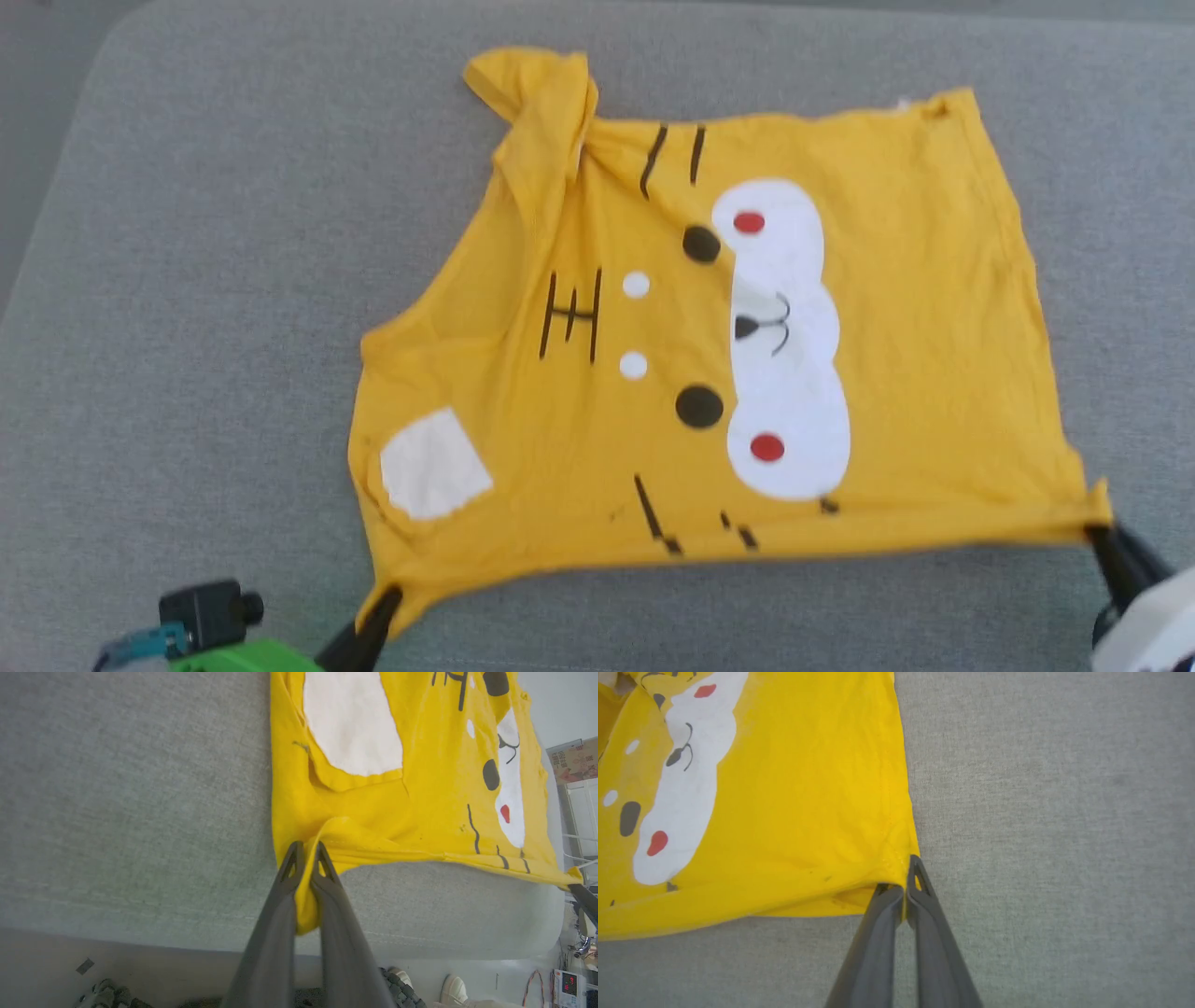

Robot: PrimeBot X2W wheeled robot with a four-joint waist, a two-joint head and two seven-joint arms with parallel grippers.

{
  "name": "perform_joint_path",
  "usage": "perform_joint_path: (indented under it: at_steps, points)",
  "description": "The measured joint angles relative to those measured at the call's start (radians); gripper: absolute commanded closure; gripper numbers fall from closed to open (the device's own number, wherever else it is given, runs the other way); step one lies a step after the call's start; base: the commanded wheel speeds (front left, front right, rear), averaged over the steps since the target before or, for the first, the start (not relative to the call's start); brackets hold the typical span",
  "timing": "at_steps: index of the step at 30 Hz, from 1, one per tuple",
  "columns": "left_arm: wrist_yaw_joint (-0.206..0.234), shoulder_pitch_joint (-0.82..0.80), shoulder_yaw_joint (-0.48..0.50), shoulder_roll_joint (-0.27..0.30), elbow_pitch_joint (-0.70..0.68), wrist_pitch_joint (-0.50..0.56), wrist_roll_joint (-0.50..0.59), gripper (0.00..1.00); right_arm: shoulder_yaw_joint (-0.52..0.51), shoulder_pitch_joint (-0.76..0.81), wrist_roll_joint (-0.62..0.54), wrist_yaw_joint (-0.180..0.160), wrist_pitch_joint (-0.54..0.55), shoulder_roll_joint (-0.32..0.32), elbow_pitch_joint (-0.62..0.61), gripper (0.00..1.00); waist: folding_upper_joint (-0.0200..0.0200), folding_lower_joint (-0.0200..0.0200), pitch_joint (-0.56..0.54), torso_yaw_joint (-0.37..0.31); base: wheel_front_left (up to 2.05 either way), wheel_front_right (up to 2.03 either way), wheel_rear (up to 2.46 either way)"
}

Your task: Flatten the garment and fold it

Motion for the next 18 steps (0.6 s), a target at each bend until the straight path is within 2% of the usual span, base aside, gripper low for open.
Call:
perform_joint_path:
  at_steps: [8,18]
  points:
    - [0.005,0.096,0.006,0.01,-0.012,0.023,-0.06,1.0,0.0,0.151,0.071,0.0,0.092,0.032,-0.032,1.0,0.0,0.0,-0.084,-0.004,0.0,0.0,0.0]
    - [0.013,0.189,0.028,0.028,-0.105,0.018,-0.099,1.0,-0.025,0.251,0.101,0.0,0.137,0.06,-0.091,1.0,0.0,0.0,-0.162,-0.009,0.0,0.0,0.0]
